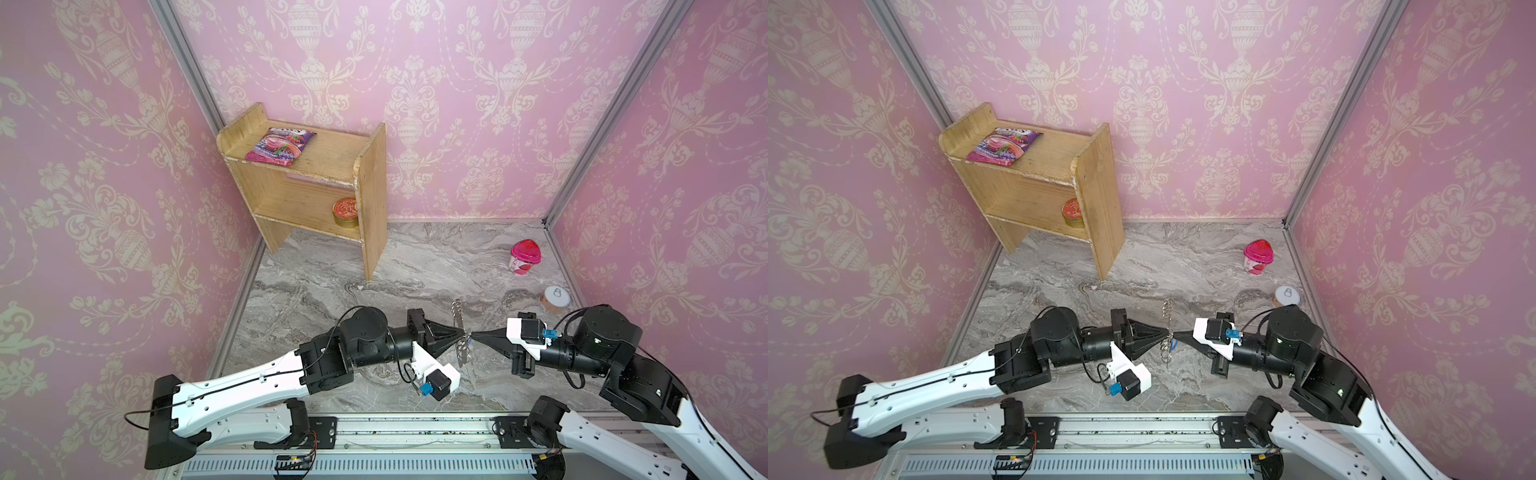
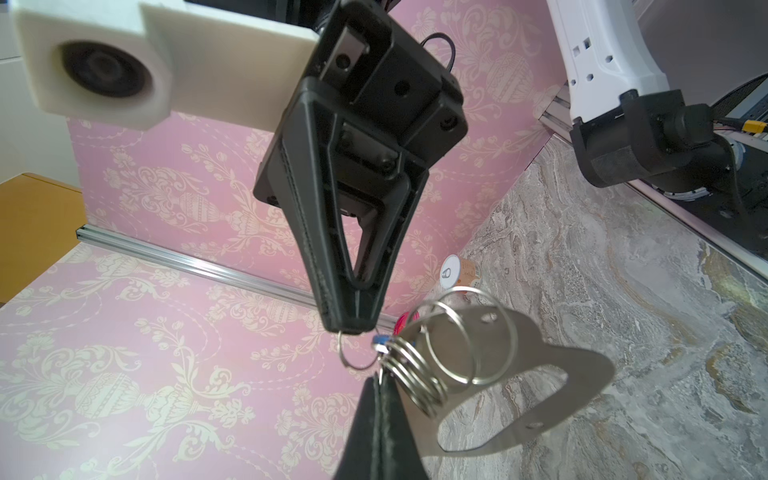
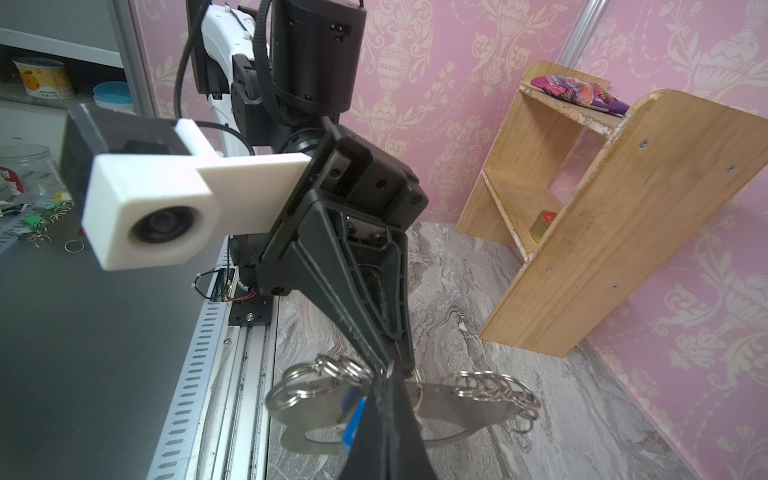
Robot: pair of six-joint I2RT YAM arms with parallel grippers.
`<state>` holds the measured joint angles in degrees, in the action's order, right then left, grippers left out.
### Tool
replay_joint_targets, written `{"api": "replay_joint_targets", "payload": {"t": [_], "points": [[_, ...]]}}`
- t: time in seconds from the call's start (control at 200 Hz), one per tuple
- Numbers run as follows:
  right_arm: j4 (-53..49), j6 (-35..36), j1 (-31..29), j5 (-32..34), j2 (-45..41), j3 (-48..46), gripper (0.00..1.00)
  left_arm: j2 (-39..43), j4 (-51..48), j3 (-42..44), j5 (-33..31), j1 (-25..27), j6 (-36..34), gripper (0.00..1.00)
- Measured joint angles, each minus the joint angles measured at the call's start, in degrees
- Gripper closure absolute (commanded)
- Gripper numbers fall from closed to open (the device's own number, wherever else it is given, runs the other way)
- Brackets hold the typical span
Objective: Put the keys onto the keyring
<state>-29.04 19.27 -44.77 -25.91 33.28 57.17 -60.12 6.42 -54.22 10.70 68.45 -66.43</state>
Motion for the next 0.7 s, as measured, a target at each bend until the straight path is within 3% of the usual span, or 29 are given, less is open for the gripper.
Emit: {"api": "replay_joint_targets", "payload": {"t": [0.701], "points": [[-0.42, 0.02, 0.0, 1.36, -3.37, 0.81, 1.0, -3.3, 4.35, -0.04, -3.61, 0.42, -10.03, 1.0]]}}
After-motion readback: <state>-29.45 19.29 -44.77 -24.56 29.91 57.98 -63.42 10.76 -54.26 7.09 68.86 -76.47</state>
